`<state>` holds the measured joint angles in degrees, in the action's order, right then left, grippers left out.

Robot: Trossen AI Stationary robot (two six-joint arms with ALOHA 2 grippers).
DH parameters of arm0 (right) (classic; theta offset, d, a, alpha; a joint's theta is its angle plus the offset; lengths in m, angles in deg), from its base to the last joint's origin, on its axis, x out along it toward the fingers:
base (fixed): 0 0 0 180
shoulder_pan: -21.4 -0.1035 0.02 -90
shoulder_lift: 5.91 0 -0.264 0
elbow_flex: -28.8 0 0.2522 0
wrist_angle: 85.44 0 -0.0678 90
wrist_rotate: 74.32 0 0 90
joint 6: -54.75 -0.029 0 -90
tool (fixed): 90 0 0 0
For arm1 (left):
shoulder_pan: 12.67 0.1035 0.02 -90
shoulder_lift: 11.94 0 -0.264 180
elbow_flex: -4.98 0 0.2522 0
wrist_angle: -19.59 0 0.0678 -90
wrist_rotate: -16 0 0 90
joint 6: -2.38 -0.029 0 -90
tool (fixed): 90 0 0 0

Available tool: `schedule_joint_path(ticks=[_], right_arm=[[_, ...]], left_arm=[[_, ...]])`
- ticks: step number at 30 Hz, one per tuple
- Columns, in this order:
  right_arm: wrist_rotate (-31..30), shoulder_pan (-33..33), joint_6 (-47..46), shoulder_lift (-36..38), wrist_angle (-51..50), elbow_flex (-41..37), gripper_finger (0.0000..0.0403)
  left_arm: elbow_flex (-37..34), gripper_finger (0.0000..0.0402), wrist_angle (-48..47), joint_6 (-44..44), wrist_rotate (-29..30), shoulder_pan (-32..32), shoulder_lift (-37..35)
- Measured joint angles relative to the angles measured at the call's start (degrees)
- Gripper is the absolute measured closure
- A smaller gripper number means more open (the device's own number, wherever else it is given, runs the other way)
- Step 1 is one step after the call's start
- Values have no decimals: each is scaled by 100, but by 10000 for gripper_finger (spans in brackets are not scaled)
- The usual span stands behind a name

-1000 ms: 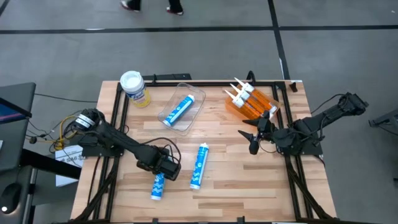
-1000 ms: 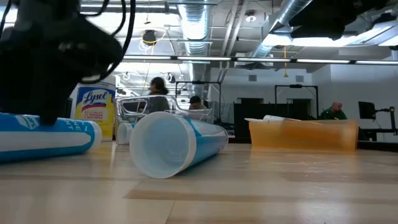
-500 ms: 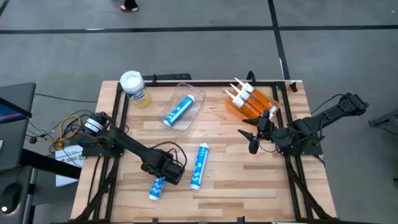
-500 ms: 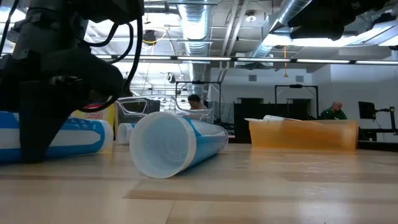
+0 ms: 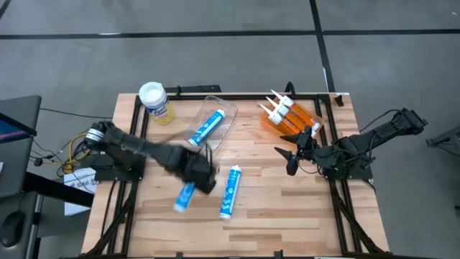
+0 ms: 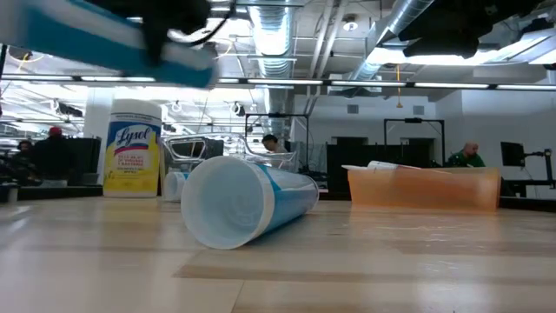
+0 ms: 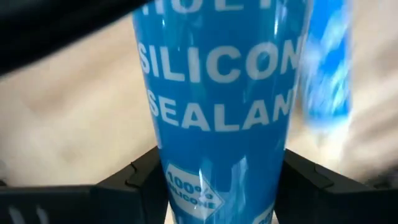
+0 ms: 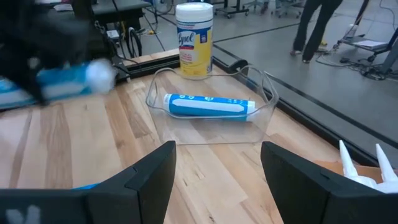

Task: Pick & place silicon tubes, Sealant and Lysol wipes
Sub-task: Put the left blue sealant into the transparent bin

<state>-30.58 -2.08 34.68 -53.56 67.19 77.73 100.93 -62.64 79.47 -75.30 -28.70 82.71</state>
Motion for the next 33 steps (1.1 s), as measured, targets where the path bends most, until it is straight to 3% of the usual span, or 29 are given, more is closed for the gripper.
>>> schedule_joint_path(ticks=[4, 7, 9, 14, 18, 24, 33], right_arm=[[0, 0, 0, 0, -2, 0, 176], [0, 0, -15, 0, -2, 0, 176], [0, 0, -89, 0, -2, 0, 176], [-2, -11, -92, 0, -4, 0, 176], [-2, 13, -92, 0, -56, 2, 176], [-2, 35, -94, 0, -96, 2, 176], [-2, 39, -95, 0, -107, 2, 176]], left_arm=[[723, 200, -266, -1014, 1165, 803, -20], [1045, 200, 85, -1939, 1999, 1510, -13], [1082, 200, 400, -2454, 2215, 2039, -4], [1087, 200, 1059, -3557, 2369, 3115, 185], [1082, 200, 1495, -4133, 2183, 3569, 642], [1080, 200, 1494, -4501, 1651, 3574, 1499], [1080, 200, 1053, -4798, 1598, 3401, 2026]])
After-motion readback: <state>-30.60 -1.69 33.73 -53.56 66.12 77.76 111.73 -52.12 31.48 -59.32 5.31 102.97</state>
